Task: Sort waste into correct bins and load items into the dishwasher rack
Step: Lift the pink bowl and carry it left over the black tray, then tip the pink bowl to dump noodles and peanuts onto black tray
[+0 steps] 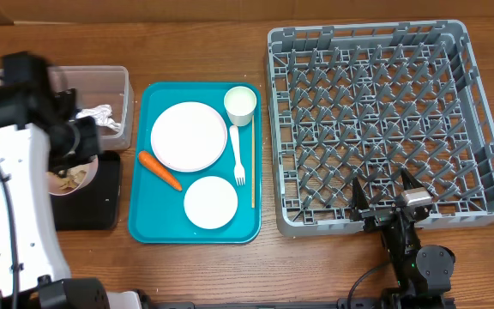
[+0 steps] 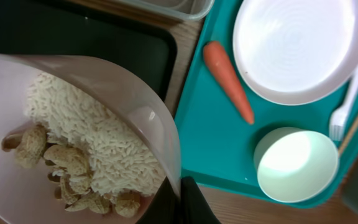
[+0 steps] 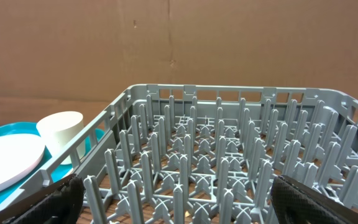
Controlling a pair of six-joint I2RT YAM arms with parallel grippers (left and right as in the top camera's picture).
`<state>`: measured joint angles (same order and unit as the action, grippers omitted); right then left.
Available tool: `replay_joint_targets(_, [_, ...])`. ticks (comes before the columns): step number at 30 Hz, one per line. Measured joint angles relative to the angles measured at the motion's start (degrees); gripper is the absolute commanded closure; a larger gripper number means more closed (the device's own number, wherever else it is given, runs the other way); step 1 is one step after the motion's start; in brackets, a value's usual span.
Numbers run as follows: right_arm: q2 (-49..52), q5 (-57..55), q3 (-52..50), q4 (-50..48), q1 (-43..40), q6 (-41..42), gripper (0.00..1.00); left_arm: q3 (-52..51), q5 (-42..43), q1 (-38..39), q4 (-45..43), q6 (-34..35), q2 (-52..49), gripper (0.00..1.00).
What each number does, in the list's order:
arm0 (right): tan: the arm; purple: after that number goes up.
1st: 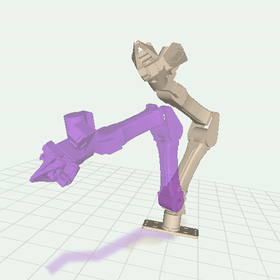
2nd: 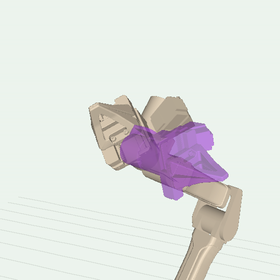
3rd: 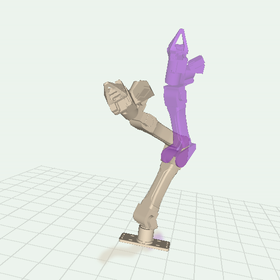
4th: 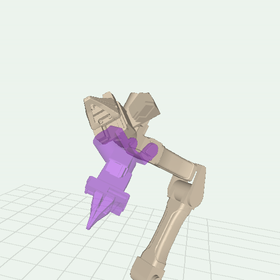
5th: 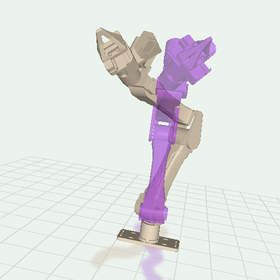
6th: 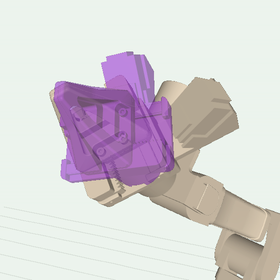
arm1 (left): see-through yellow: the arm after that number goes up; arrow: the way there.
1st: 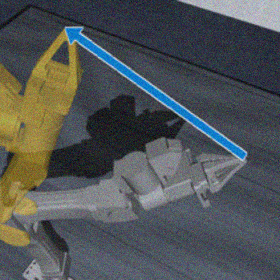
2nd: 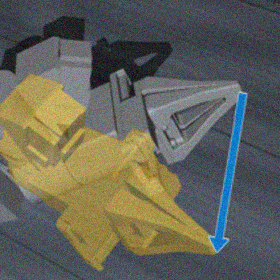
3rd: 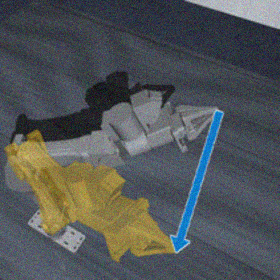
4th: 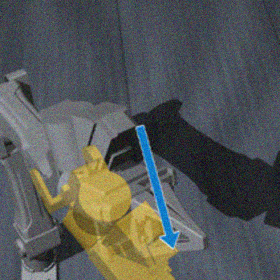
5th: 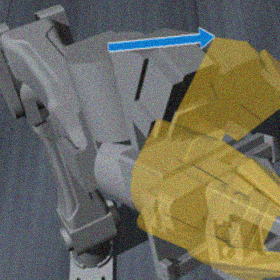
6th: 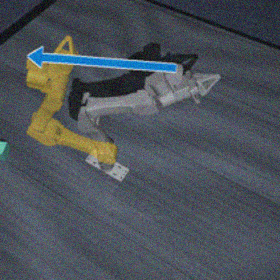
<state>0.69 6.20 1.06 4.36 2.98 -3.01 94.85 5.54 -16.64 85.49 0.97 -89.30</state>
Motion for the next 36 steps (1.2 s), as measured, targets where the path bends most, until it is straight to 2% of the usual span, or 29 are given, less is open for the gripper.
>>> replay_joint_targets(7, [0.00, 0.00, 0.00, 0.02, 0.00, 0.02, 0.00, -2.64, 17.79, -15.54, -1.01, -10.73, 2.54, 0.96])
replay_joint_targets(13, [0.00, 0.00, 0.00, -0.02, 0.00, 0.00, 0.00, -11.17, 20.41, -23.34, -7.08, -12.79, 2.71, 0.94])
replay_joint_targets(14, [0.00, 0.02, 0.00, -0.04, 0.00, 0.00, 0.00, -13.16, 20.44, -24.26, -8.57, -13.03, 2.67, 0.96])
replay_joint_targets(21, [0.00, 0.00, 0.00, 0.00, 0.00, 0.00, 0.00, -21.70, 22.53, -25.51, -18.43, -16.52, 1.95, 0.96])
replay_joint_targets(31, [0.00, 0.00, 0.00, -0.02, 0.00, 0.00, 0.00, -24.70, 31.10, -25.51, -24.30, -25.24, 1.95, 0.96])
replay_joint_targets(36, [0.00, 0.02, 0.00, -0.02, 0.00, -0.02, 0.00, -29.53, 33.24, -25.53, -27.93, -26.84, 1.95, 0.96])
